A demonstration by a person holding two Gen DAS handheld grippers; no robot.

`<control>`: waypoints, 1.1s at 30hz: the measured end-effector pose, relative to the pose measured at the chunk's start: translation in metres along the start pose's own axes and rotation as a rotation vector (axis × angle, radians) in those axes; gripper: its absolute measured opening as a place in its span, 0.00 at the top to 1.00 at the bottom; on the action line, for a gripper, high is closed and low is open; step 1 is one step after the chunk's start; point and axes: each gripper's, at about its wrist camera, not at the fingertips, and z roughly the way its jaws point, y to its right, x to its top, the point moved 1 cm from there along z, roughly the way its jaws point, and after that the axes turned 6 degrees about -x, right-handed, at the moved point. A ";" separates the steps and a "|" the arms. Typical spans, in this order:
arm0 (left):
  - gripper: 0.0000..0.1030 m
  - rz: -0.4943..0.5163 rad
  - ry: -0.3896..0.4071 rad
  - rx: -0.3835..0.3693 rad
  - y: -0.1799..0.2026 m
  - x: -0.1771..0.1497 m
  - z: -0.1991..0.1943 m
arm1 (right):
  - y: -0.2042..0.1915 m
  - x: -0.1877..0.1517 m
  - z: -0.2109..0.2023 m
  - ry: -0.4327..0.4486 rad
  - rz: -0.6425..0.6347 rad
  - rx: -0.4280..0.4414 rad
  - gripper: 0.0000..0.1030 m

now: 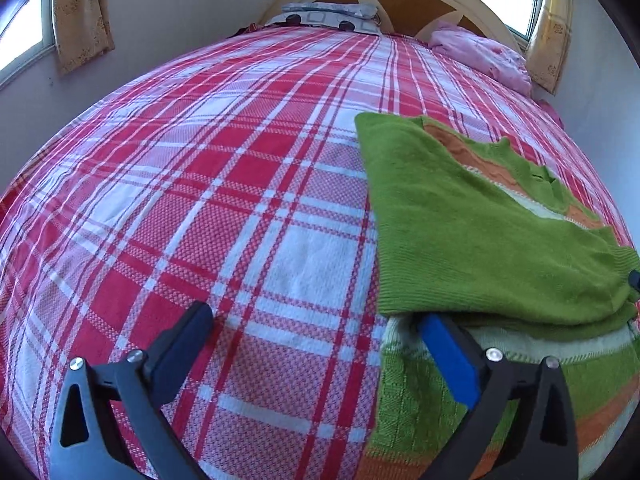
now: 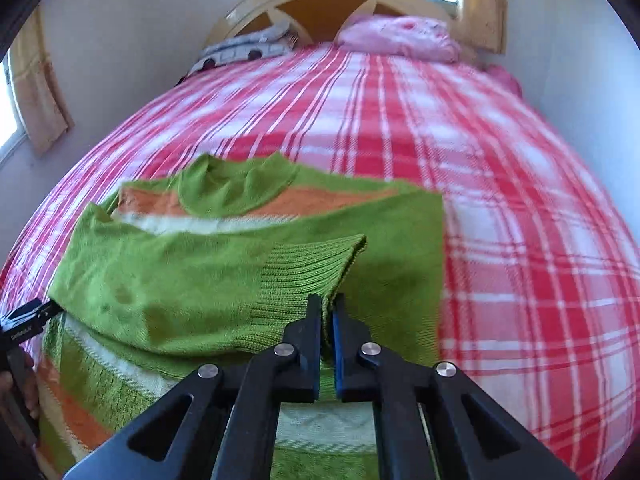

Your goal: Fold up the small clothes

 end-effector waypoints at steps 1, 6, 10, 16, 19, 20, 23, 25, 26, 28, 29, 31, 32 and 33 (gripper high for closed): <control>0.00 0.002 0.001 0.003 0.000 0.000 0.000 | 0.006 0.000 -0.001 0.000 0.009 -0.029 0.96; 0.00 0.002 0.004 0.002 0.002 -0.001 -0.003 | 0.015 -0.009 0.016 -0.047 -0.002 -0.067 0.96; 0.00 -0.001 0.011 0.009 0.000 -0.006 -0.011 | 0.018 -0.012 0.020 -0.060 0.000 -0.064 0.96; 0.00 0.043 0.116 0.051 0.003 -0.011 -0.046 | 0.020 -0.012 0.008 -0.041 -0.049 -0.144 0.74; 0.00 0.069 0.171 0.064 0.011 -0.004 -0.058 | 0.017 -0.007 -0.006 0.004 -0.042 -0.138 0.36; 0.00 0.073 0.177 0.066 0.013 -0.001 -0.059 | 0.011 -0.005 -0.012 0.020 -0.044 -0.103 0.36; 0.00 0.097 0.167 0.077 0.026 0.012 -0.053 | -0.019 0.000 -0.018 0.028 -0.093 0.018 0.36; 0.00 0.125 0.166 0.095 0.036 0.018 -0.044 | -0.040 0.002 -0.016 0.009 -0.121 0.074 0.36; 0.00 0.135 0.157 0.104 0.040 0.018 -0.039 | -0.049 0.003 -0.013 0.003 -0.127 0.108 0.36; 0.00 0.156 0.124 0.111 0.046 0.017 -0.028 | -0.061 0.003 -0.005 -0.011 -0.130 0.137 0.37; 0.00 0.166 0.105 0.122 0.049 0.014 -0.022 | -0.065 0.002 0.003 -0.023 -0.134 0.123 0.37; 0.00 0.184 0.075 0.129 0.051 0.008 -0.013 | -0.067 -0.005 0.015 -0.054 -0.145 0.090 0.42; 0.00 0.185 0.072 0.132 0.051 0.006 -0.011 | -0.065 -0.010 0.023 -0.076 -0.145 0.074 0.44; 0.00 0.184 0.076 0.126 0.051 0.004 -0.011 | -0.062 -0.016 0.025 -0.070 -0.145 0.071 0.44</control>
